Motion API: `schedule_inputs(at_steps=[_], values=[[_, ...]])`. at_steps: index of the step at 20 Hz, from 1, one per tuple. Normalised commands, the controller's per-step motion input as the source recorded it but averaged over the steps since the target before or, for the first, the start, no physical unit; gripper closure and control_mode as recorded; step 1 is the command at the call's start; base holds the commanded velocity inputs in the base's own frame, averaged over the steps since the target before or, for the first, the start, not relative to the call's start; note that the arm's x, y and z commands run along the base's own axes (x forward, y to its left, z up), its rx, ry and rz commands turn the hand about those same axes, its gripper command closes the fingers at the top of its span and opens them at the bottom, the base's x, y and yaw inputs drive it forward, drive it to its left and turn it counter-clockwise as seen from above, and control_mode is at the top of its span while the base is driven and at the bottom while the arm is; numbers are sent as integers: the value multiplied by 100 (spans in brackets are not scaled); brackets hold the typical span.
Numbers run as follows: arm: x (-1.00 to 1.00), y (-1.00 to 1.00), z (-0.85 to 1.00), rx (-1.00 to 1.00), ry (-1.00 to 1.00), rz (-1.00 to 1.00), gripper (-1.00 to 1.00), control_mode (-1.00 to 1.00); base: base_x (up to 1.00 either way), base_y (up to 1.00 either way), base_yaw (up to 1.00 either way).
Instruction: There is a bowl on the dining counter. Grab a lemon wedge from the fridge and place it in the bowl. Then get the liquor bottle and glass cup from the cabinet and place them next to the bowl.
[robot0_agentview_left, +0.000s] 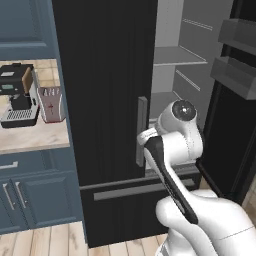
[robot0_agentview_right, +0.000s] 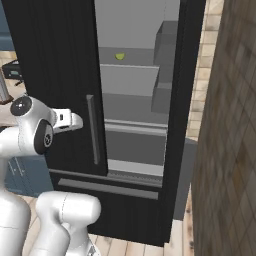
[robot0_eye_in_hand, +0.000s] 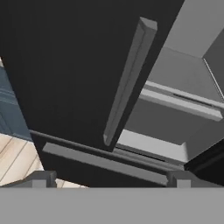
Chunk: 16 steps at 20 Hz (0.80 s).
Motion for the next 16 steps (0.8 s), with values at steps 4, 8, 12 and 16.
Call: schedule_inputs(at_steps=[4,8,12,16], values=[[29,-10,3,9,13,-8,-100,-100,0,0,0],[6,-28,0,10,1,-8,-100,-100,0,0,0],[4,-29,0,16,-1,-1,-100,-100,0,0,0],[9,-9,0,12,-18,0,-100,-100,0,0,0]])
